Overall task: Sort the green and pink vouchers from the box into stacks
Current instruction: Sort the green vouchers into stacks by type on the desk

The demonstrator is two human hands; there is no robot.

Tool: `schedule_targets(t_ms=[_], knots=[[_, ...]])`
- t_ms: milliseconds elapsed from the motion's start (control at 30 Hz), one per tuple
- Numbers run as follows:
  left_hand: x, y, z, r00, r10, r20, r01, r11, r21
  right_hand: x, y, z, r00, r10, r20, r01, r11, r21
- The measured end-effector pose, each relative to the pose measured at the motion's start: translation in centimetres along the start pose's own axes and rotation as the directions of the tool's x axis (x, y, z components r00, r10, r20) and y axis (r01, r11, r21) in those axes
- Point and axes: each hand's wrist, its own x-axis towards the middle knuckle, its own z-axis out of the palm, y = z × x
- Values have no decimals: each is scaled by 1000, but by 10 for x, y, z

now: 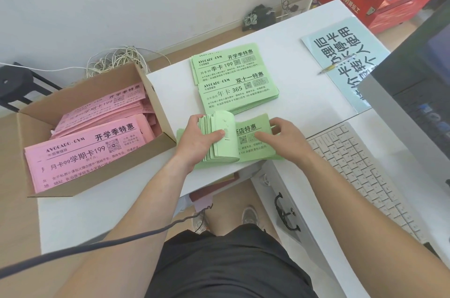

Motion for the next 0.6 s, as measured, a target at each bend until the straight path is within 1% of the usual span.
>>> schedule_targets(t_ms=[33,100,233,267,367,467,533,600], knots=[[-1,1,1,1000,5,-1,-5,1000,5,-2,3,1,999,-8,-31,7,999,-32],[-3,2,3,1000,11,1,-11,1000,18,-9,5,4,994,-43,-105,40,999,-31],[-7,6,4,999,40,-14,-39,997,65,-25,0,31,948,-188,-255,186,982,-35],[-8,7,4,998,53,-16,-52,996,78,-28,-1,38,938,-195,-286,194,980,-31],[-14,11,4,993,117,-1,-117,991,62,-36,-3,51,922,-154,-356,160,987,-13],[-15,10,5,979,204,8,-203,971,127,-46,-4,60,910,-198,-364,173,980,-102],[-14,6,7,968,249,14,-247,953,172,-54,-5,69,912,-256,-320,214,964,-160],[-12,3,9,966,257,12,-255,948,193,-58,-6,76,918,-296,-263,249,948,-197]])
